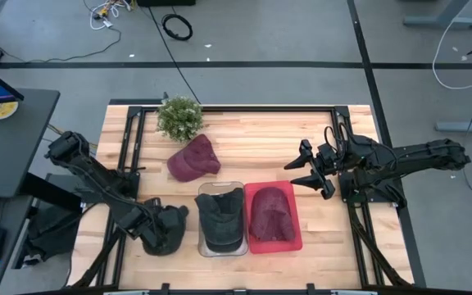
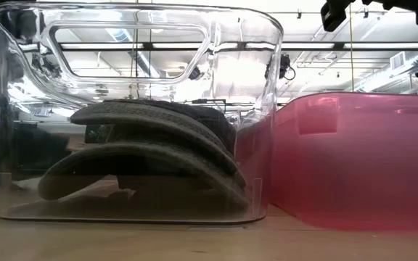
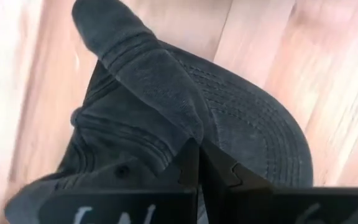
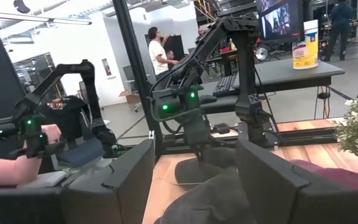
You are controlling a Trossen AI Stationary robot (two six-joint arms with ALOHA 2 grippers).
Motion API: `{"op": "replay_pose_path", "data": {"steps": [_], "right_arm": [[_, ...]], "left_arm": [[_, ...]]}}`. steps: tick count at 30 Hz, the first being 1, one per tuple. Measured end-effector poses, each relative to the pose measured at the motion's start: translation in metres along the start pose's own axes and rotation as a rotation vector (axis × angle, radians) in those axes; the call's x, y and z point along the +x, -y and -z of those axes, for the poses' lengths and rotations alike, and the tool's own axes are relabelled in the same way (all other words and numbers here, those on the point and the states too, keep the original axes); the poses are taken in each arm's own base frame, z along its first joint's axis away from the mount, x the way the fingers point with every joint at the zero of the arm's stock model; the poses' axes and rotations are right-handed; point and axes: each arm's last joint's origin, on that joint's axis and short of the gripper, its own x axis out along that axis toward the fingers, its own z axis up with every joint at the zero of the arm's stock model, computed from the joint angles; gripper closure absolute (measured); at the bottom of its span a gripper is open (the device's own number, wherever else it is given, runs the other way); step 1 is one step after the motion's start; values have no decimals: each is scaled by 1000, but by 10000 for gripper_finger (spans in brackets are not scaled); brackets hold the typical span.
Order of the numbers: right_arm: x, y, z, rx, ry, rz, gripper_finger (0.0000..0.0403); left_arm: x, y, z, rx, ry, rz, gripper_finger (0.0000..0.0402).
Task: Pick & Place hat
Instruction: Put the black cap in the transparent bin
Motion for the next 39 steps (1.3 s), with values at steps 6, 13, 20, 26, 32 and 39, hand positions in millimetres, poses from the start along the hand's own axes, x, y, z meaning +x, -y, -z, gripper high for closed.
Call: {"op": "replay_pose_path", "data": {"steps": [6, 13, 20, 26, 32, 39], "right_arm": [[0, 0, 0, 10, -2, 0, 172], [0, 0, 2, 30, -16, 0, 172], [1, -5, 3, 32, -22, -26, 172], [1, -5, 3, 36, -23, -29, 172], [1, -5, 3, 43, -23, -28, 172], [1, -5, 3, 43, -24, -28, 172]], "left_arm": [[-18, 1, -11, 63, 176, -28, 399], [-59, 17, -25, 57, 403, -48, 399], [-87, 28, -22, 75, 585, -78, 399], [-91, 32, -34, 98, 689, -88, 399], [-81, 47, -66, 155, 774, -51, 399], [-57, 49, -99, 206, 769, -70, 399]]}}
